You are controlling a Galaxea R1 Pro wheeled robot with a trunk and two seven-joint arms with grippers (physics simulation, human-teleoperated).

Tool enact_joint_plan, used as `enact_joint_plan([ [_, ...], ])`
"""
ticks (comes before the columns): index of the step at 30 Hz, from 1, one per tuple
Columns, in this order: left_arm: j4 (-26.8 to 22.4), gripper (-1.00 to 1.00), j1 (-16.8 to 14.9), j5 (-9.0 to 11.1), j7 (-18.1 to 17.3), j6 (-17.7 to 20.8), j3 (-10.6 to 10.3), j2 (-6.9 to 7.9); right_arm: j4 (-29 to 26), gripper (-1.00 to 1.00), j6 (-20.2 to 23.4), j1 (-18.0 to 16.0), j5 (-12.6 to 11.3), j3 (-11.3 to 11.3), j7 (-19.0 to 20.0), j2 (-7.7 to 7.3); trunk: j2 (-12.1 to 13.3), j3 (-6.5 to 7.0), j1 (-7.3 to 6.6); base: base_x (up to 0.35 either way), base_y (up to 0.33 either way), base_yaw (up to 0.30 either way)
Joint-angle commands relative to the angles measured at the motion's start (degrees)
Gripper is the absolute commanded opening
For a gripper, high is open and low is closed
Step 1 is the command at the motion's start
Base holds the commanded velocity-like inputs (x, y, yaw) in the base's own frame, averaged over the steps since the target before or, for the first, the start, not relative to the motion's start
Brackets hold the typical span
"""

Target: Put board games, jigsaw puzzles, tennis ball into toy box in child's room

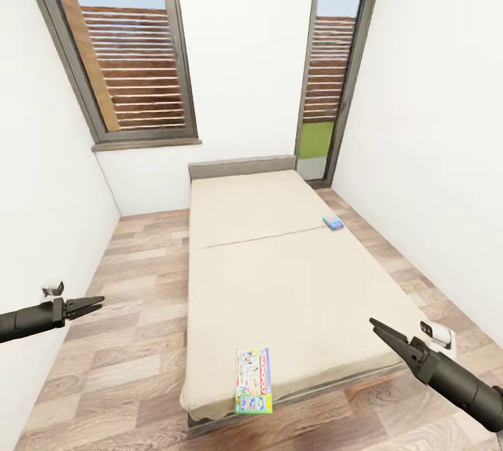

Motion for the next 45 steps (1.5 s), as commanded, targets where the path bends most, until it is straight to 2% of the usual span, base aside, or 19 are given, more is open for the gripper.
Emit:
enact_joint_plan([
  [1, 0.0, 1.0, -0.1, -0.2, -0.3, 0.6, 0.1, -0.02, 0.0, 1.0, 0.5, 0.0, -0.2, 0.0, 0.1, -0.01, -0.1, -0.12, 0.03, 0.0, -0.001, 0.289],
  [20, 0.0, 1.0, -0.1, -0.2, -0.3, 0.6, 0.1, -0.03, 0.0, 1.0, -0.1, 0.0, -0.2, 0.0, 0.1, -0.01, -0.1, 0.81, 0.03, -0.017, -0.022, 0.229],
  [33, 0.0, 1.0, -0.1, -0.2, -0.3, 0.6, 0.1, -0.03, 0.0, 1.0, -0.6, 0.0, -0.3, 0.0, 0.2, -0.12, -0.1, 1.89, 0.03, -0.039, -0.063, 0.108],
  [45, 0.0, 1.0, -0.1, -0.2, -0.3, 0.6, 0.1, -0.03, 0.0, 1.0, -0.7, 0.0, -0.3, 0.0, -0.1, -0.28, -0.1, 2.12, 0.03, -0.044, -0.005, 0.027],
])
